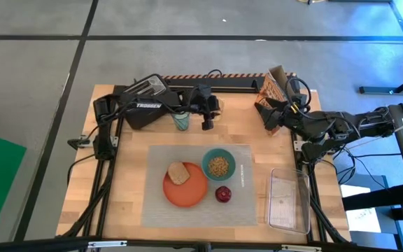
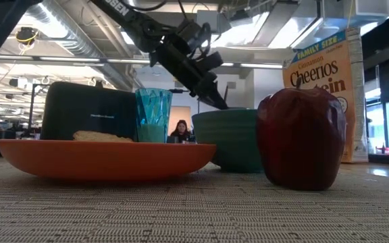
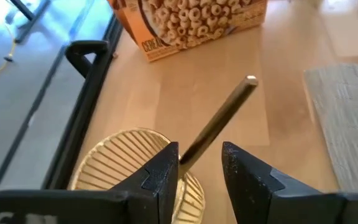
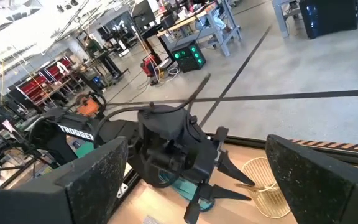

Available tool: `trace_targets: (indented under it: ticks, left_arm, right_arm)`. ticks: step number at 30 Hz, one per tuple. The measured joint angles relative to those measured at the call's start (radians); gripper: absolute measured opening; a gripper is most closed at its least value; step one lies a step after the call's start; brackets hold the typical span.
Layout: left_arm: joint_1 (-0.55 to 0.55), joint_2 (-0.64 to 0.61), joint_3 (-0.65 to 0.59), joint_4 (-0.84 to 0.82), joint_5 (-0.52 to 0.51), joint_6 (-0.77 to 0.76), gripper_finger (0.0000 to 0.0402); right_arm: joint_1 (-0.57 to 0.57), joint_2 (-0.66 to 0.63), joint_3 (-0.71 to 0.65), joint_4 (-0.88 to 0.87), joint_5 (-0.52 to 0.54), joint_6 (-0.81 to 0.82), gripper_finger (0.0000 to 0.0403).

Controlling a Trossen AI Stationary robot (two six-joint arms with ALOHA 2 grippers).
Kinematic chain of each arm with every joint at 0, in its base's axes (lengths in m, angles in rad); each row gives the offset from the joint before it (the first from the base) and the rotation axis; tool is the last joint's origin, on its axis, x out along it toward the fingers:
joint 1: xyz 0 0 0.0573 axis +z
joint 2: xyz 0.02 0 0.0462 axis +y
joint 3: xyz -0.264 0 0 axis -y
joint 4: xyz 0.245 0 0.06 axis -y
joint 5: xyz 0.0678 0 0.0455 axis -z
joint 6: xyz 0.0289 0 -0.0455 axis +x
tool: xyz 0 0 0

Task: Arrange a breakfast setting
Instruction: Put the spoon right next to the cereal bowl on the placemat

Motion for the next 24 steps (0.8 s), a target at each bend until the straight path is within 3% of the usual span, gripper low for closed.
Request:
trace_targets:
  ticks: [12, 24]
  left_arm:
    - [0.012, 0.0, 0.002, 0.052, -0.028, 0.007, 0.0019]
    - [0.023, 0.001, 0.001, 0.075, -0.025, 0.049, 0.0023]
  right_arm:
    - [0.001, 0.0, 0.0, 0.001, 0.018, 0.0, 0.0369]
    - [0.001, 0.0, 0.0, 0.0, 0.034, -0.003, 0.0369]
